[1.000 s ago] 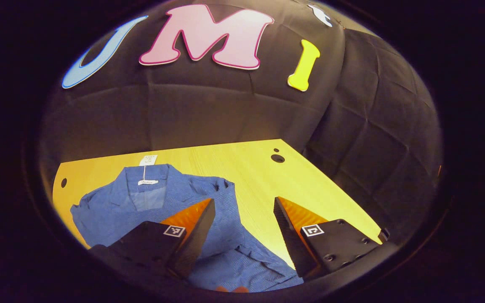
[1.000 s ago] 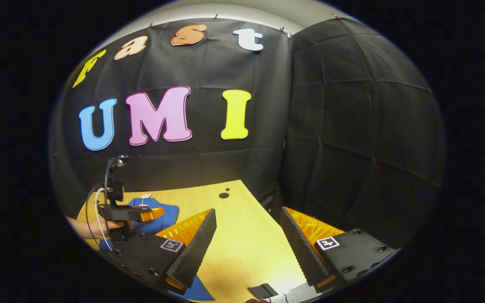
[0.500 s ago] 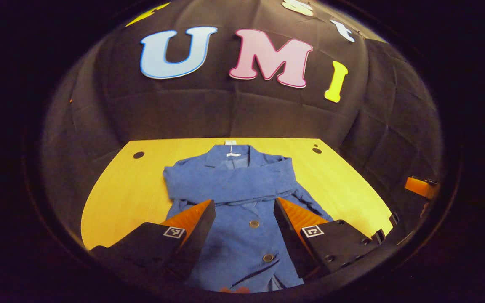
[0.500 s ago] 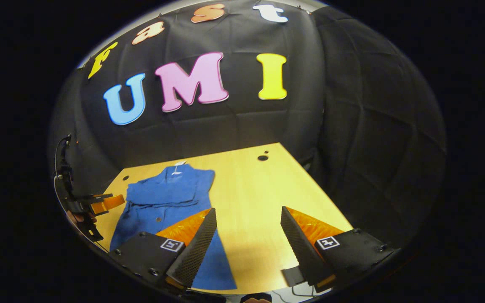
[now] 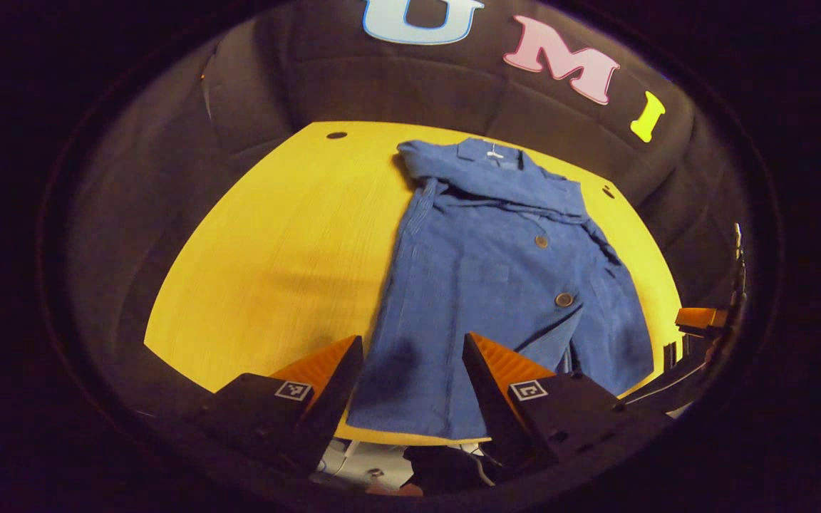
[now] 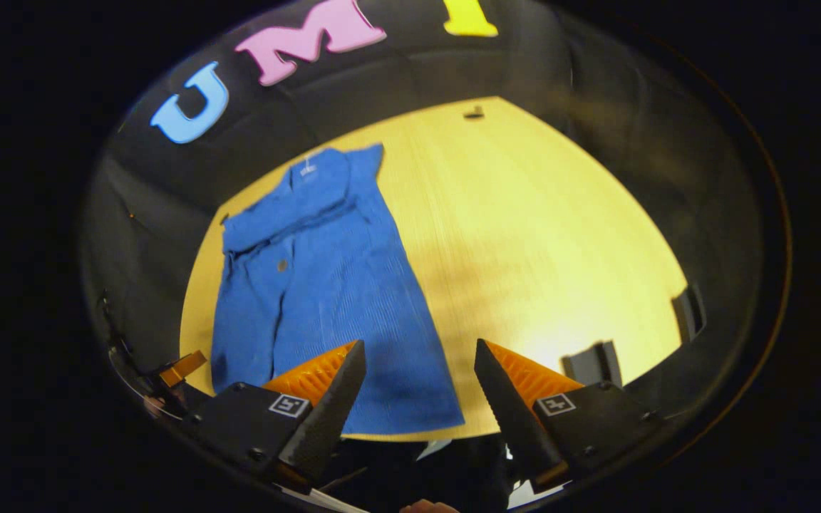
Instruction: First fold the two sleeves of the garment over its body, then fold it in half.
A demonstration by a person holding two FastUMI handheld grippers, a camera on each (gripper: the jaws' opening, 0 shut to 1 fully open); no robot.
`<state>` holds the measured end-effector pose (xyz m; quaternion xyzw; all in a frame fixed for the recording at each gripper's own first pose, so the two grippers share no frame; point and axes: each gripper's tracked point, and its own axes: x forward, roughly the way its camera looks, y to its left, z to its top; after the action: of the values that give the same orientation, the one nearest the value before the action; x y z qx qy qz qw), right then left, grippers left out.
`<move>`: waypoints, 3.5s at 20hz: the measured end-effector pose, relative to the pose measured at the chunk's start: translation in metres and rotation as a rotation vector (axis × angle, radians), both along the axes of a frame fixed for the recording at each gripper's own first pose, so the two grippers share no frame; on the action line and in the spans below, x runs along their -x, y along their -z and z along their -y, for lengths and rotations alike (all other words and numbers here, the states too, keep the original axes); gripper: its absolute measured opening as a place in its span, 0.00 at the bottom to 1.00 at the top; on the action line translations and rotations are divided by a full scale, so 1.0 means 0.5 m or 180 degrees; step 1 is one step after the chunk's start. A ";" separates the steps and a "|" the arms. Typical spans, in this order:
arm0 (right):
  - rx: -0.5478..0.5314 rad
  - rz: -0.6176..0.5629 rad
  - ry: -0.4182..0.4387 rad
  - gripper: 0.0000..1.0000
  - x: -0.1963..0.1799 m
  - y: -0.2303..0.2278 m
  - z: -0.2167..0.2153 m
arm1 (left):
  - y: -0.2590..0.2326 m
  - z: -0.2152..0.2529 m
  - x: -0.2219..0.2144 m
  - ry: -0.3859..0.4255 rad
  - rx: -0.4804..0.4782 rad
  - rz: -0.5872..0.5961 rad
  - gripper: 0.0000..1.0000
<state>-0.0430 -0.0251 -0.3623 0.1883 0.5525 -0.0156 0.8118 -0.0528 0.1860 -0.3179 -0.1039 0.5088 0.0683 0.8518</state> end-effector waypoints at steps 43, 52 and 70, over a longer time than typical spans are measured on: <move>0.0214 -0.1069 -0.0611 0.06 0.078 0.148 -0.095 | 0.056 0.104 0.046 0.0328 0.0486 -0.1056 0.00; -0.0026 -0.0624 -0.0746 0.06 0.014 0.005 -0.166 | -0.068 0.104 0.000 0.0534 0.0546 -0.0537 0.00; 0.0010 0.0160 -0.1206 0.06 -0.504 -0.099 -0.212 | -0.238 -0.014 -0.421 0.0466 0.0145 -0.0217 0.00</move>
<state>0.2091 0.0809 -0.3127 0.0800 0.5576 0.1413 0.8141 0.1575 0.1930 -0.1988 -0.0834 0.5452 -0.0023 0.8341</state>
